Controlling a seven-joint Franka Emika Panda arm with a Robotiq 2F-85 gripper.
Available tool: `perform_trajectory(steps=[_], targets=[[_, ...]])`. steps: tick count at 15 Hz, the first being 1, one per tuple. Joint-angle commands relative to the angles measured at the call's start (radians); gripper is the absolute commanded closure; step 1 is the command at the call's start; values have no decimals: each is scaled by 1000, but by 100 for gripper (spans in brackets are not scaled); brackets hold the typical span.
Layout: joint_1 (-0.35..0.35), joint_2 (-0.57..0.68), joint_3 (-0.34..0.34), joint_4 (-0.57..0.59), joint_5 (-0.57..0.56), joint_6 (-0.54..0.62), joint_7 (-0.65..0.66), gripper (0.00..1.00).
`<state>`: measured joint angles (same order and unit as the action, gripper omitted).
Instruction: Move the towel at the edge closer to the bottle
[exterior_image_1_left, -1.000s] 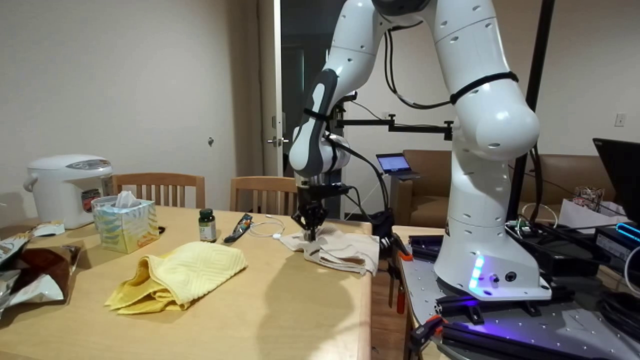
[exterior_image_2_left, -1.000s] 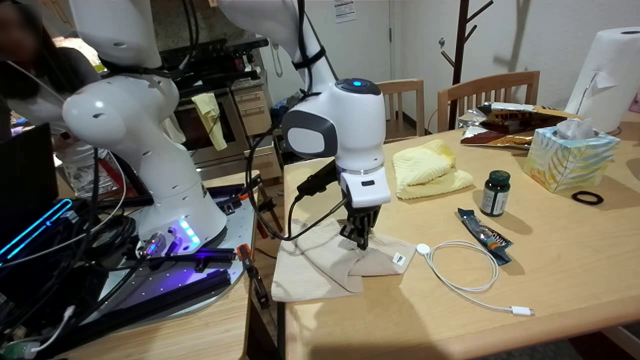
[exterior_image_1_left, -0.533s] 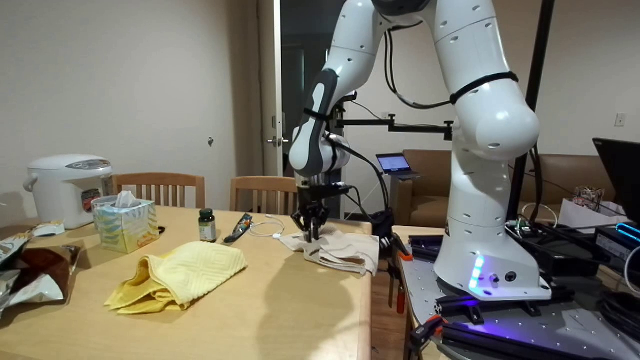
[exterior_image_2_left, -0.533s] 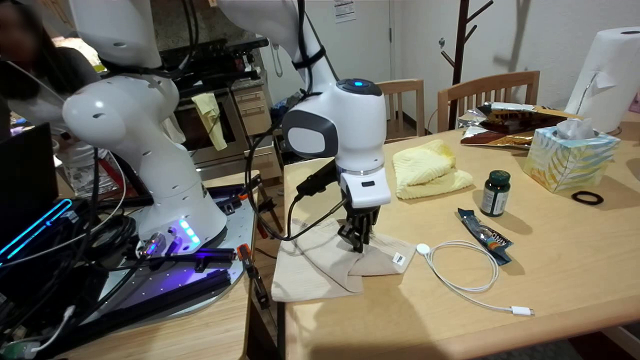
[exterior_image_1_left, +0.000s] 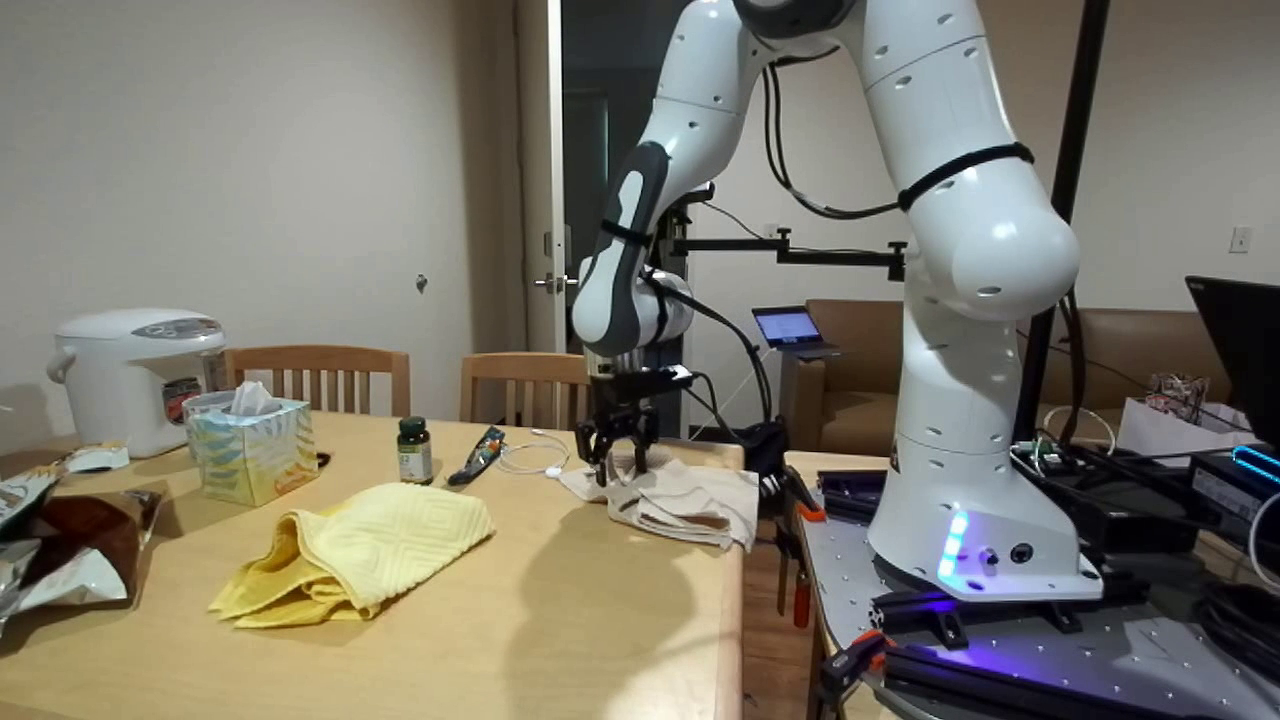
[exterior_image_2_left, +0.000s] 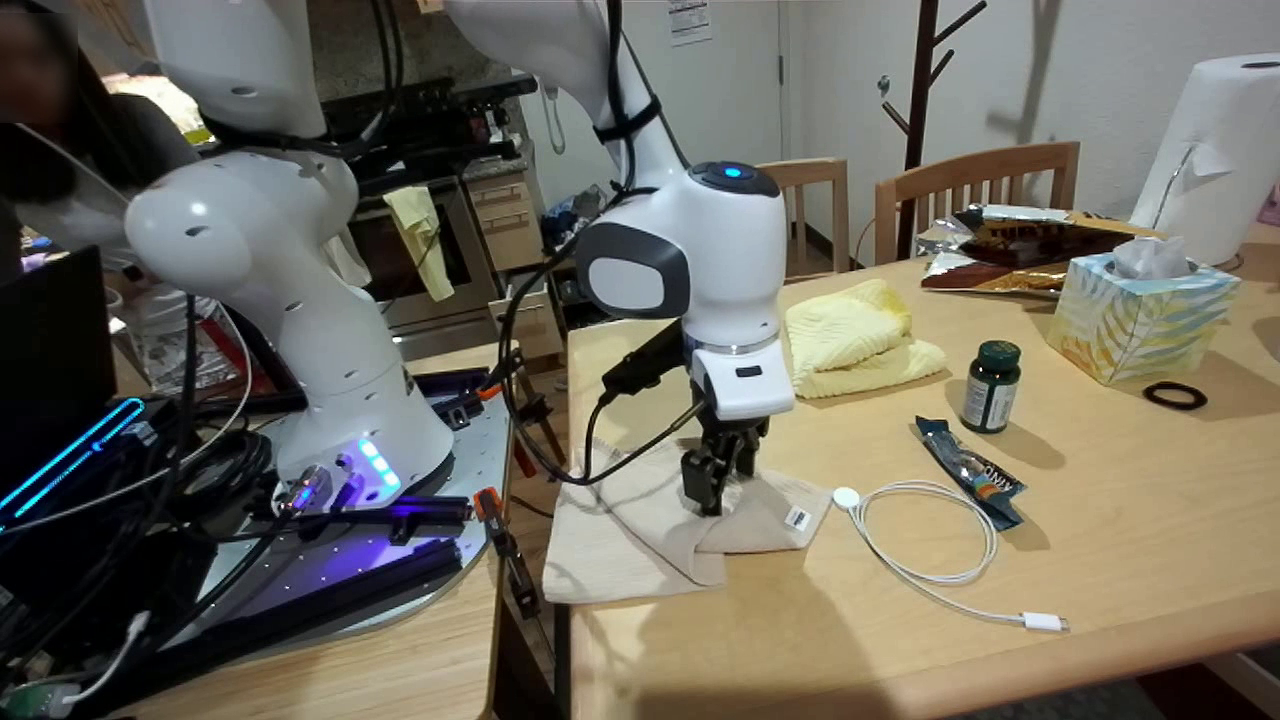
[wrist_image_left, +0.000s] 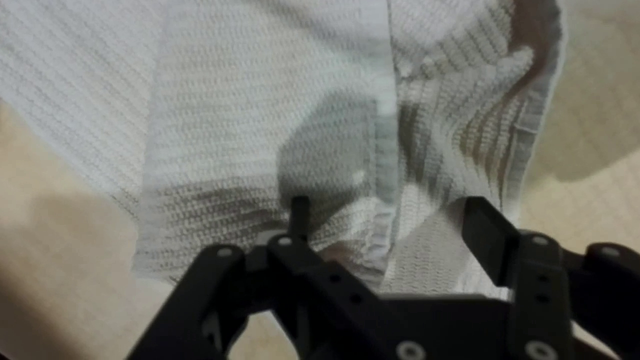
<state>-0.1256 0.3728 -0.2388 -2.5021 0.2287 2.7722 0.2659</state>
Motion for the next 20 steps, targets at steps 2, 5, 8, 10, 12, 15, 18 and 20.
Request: perform_trajectory(steps=[2,5,8,10,12,15,18,20], targets=[[-3,25,2,35,-19,-31,19,0],[-8,25,3,40,-18,-36,12,25],[-14,25,7,43,-13,-39,5,40],[-15,27,9,45,-12,-42,3,53],[-18,26,12,43,-9,-41,0,66],[-21,28,15,42,-6,-37,-4,86],[-24,29,17,40,-3,-32,-7,100],[-25,19,18,30,-4,-32,-11,100]])
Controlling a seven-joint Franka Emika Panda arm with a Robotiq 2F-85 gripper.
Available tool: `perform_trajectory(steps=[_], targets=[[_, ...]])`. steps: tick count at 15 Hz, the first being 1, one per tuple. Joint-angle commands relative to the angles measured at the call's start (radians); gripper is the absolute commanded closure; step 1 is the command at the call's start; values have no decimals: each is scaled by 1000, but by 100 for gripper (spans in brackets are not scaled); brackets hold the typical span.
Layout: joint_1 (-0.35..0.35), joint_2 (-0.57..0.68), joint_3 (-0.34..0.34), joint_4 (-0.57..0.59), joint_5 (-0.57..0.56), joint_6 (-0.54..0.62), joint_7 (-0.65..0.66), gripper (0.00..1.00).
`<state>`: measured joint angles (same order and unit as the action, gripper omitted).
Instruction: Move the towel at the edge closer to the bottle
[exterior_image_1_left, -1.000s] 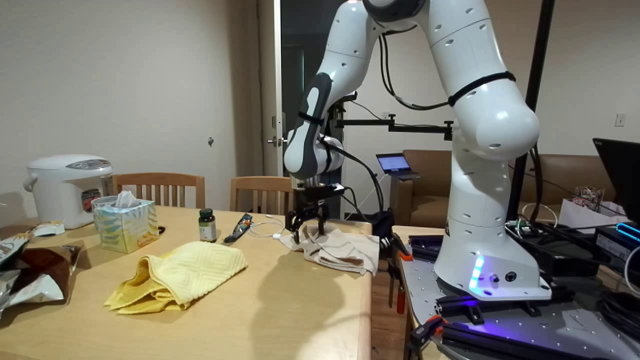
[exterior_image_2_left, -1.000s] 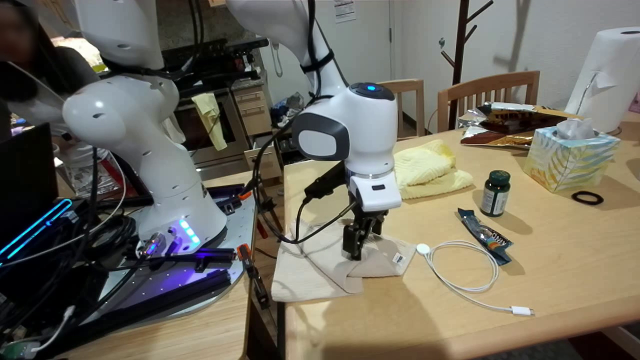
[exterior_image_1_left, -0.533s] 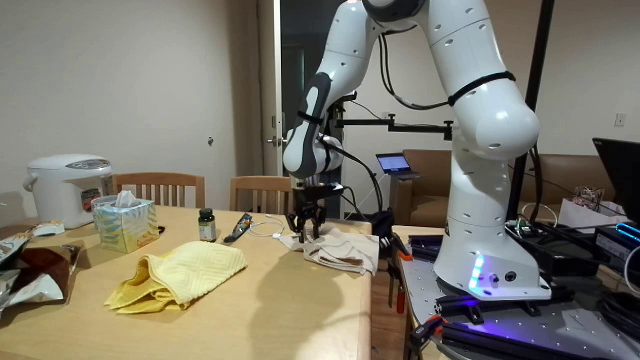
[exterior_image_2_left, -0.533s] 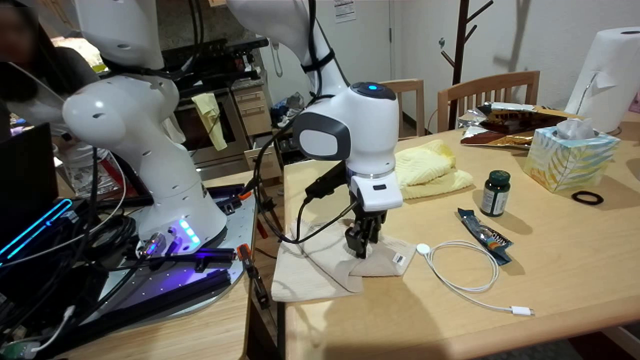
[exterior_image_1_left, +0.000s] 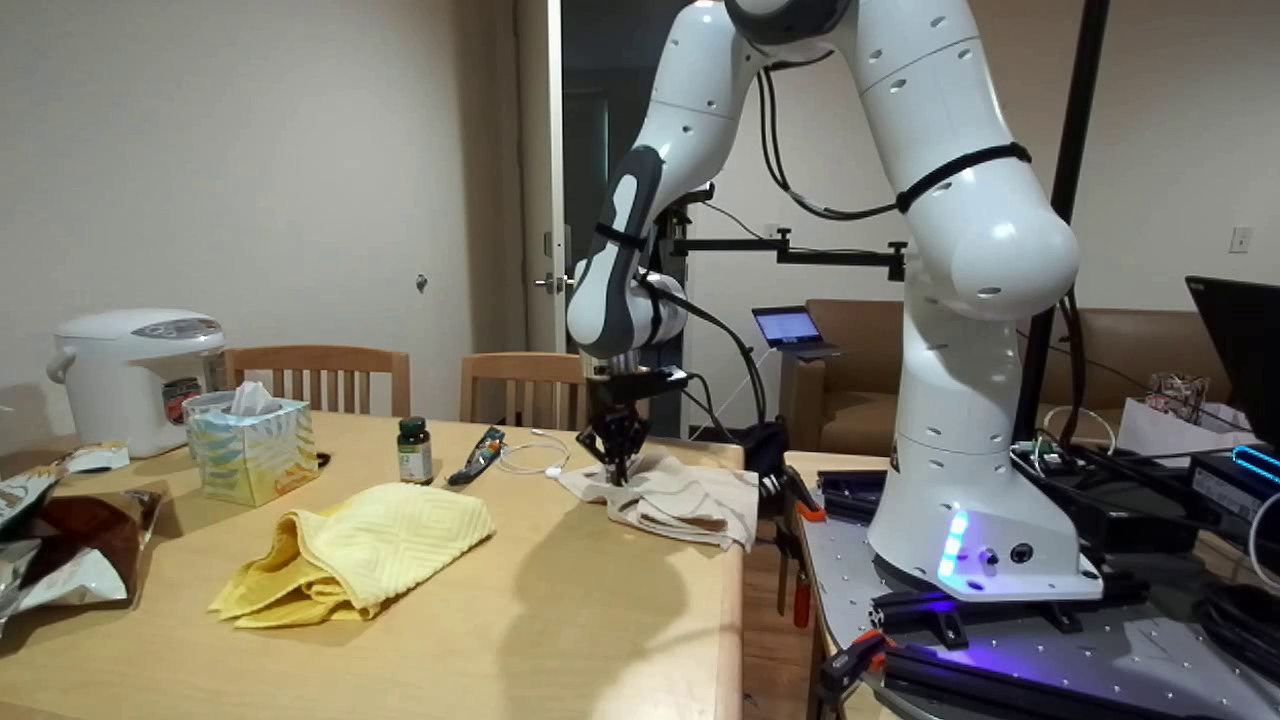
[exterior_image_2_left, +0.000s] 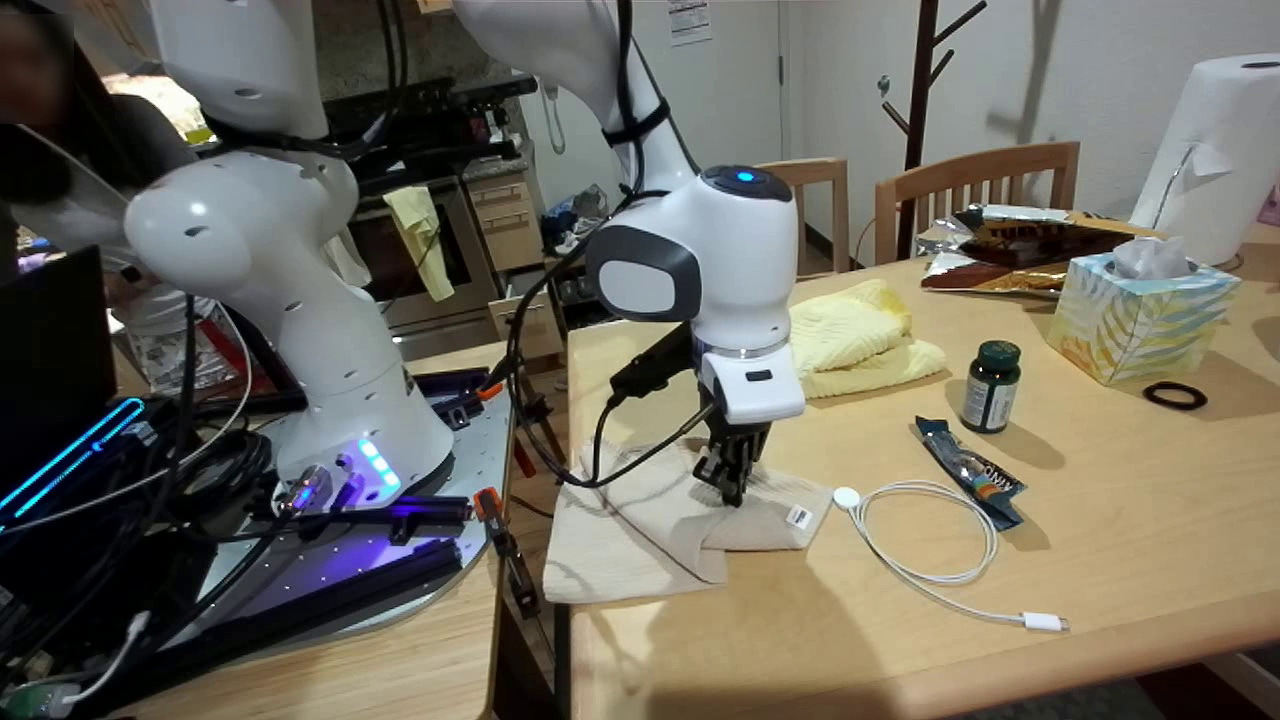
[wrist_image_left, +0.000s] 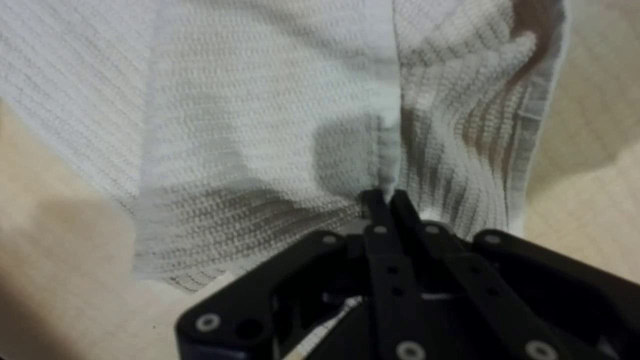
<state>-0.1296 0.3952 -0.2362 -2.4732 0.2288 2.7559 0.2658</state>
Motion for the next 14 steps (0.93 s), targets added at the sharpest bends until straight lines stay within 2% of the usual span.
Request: perform_trajectory(steps=[1,6,10,14], targets=[[-20,-16,12,-10,-8,-18,-14,100],[15,-77,-49,-80,-90,-60,8,99],[-7,-177,-56,-186,-130,-93,-35,99],[11,-293,-69,-248,-209,-96,1,99]])
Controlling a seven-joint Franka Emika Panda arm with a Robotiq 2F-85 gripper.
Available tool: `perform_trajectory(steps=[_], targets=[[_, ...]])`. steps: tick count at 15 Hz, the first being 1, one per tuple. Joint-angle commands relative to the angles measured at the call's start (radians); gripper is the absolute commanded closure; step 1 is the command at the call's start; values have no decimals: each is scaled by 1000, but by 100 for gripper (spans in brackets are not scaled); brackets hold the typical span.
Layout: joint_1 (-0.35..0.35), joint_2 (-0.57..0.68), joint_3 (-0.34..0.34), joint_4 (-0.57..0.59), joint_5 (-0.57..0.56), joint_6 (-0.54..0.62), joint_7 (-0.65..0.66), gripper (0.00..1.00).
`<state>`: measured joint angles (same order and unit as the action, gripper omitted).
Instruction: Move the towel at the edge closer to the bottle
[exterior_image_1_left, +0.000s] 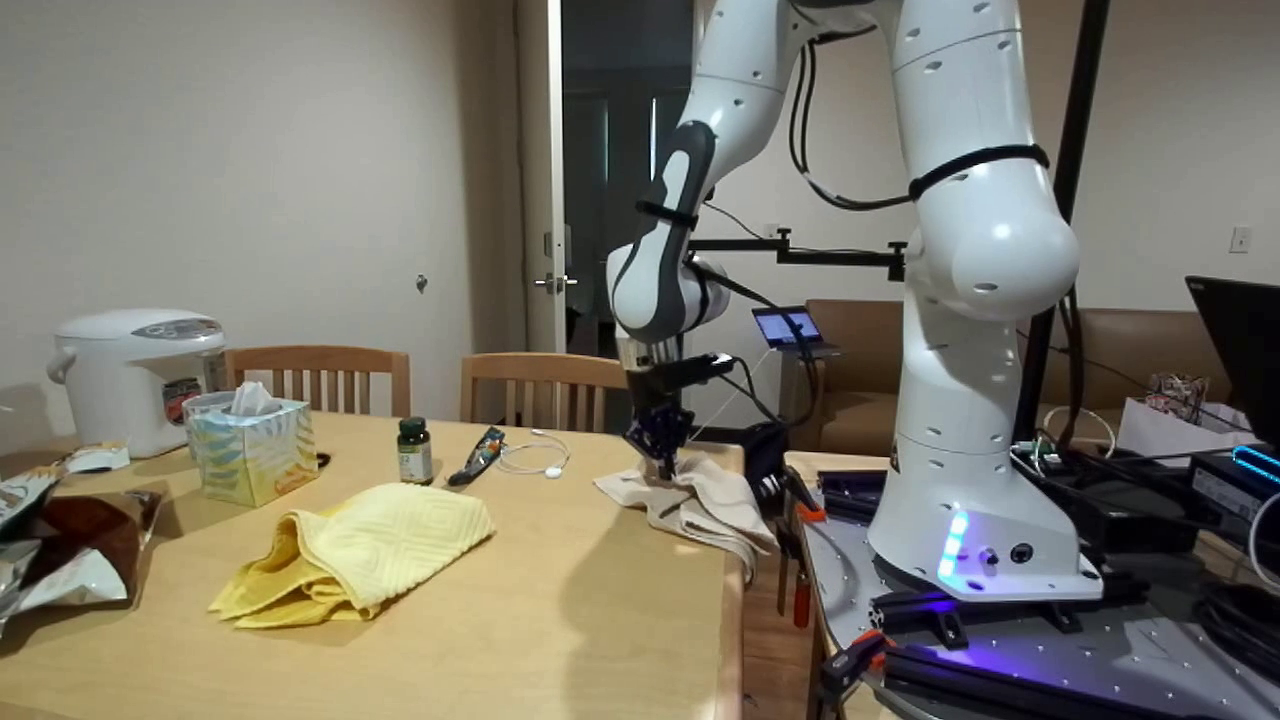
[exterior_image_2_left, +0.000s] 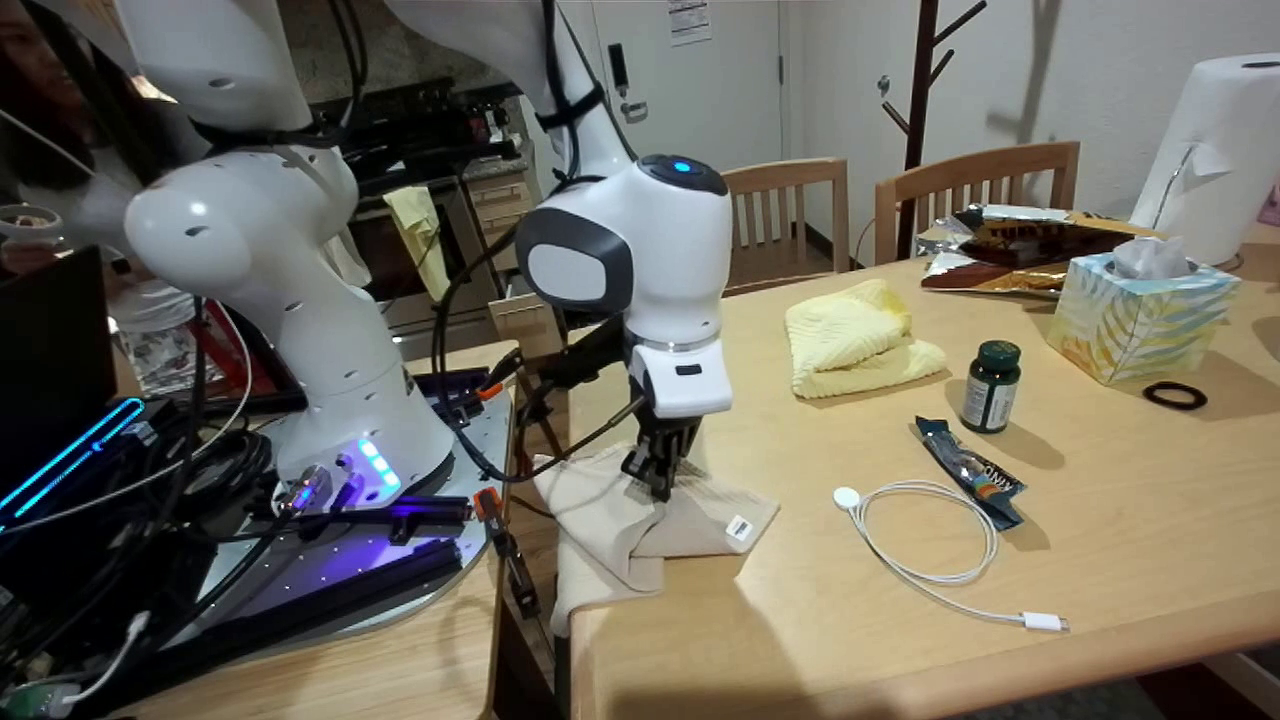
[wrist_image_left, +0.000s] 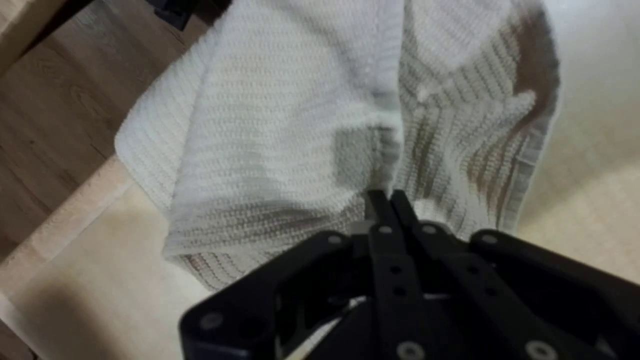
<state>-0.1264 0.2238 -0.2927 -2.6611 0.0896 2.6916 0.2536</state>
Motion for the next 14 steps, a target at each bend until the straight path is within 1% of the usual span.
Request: perform_trajectory(steps=[1,2,4,9,14], targets=[[9,-147,-10,-67,-99,-37,20,99],[6,-168,-4,-70,-122,-44,26,99],[-10,-207,17,-69,-132,-74,3,99],[-25,-275,50,-61,-121,-132,-3,99],[-22,-302,77,-33,-95,-82,-51,99]])
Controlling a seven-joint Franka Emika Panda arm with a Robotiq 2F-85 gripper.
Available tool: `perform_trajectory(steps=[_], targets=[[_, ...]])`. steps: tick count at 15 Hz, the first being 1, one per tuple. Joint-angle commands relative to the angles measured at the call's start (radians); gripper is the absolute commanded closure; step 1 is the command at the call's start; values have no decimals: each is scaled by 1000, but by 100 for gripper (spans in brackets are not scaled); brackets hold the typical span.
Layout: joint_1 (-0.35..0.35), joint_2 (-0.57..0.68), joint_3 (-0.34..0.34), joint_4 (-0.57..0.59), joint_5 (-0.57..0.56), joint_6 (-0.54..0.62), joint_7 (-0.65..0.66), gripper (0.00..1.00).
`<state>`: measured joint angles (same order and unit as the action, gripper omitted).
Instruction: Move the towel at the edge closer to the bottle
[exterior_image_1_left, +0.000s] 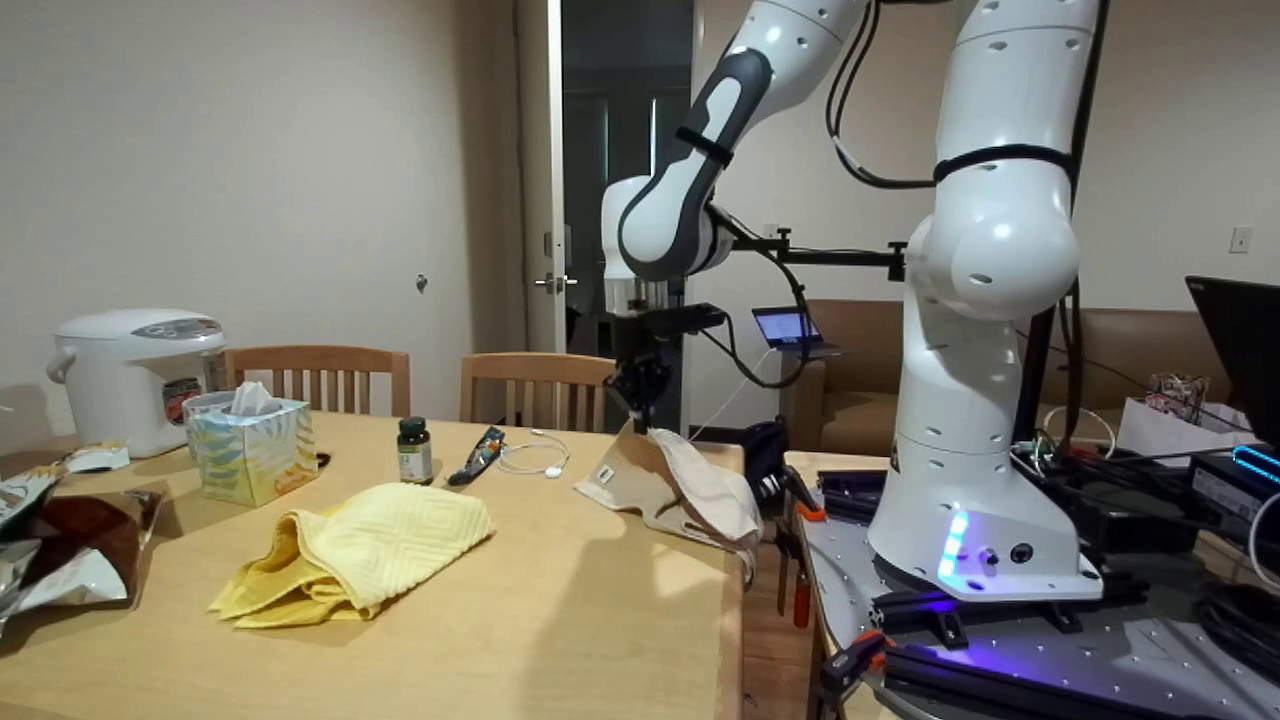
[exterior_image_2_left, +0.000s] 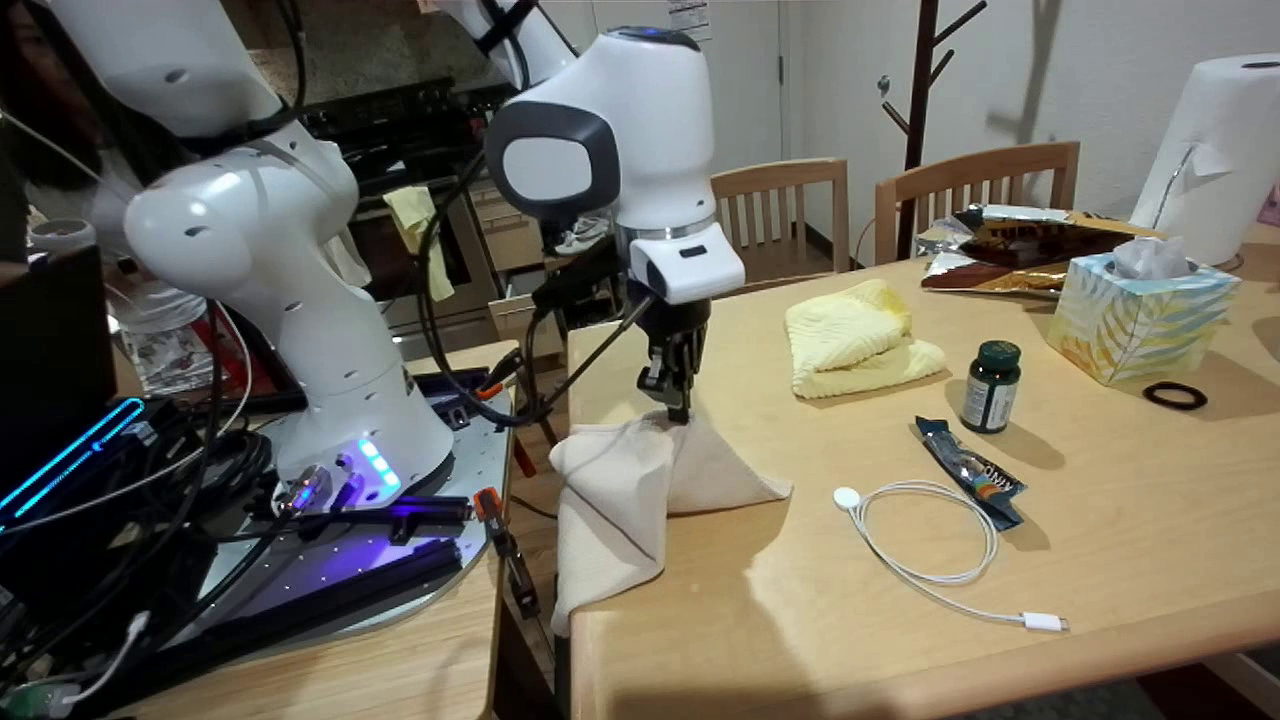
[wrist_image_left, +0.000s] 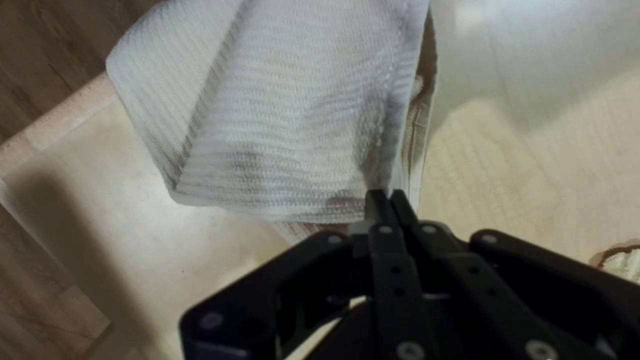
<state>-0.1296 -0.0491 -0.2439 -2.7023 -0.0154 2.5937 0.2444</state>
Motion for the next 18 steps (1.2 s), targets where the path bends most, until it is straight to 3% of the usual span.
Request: perform_trajectory(steps=[1,14,18], targets=[[-17,-27,34,21,10,30,-48,99],[3,-30,96,210,14,47,-86,99],[13,-28,102,255,77,8,-155,99]])
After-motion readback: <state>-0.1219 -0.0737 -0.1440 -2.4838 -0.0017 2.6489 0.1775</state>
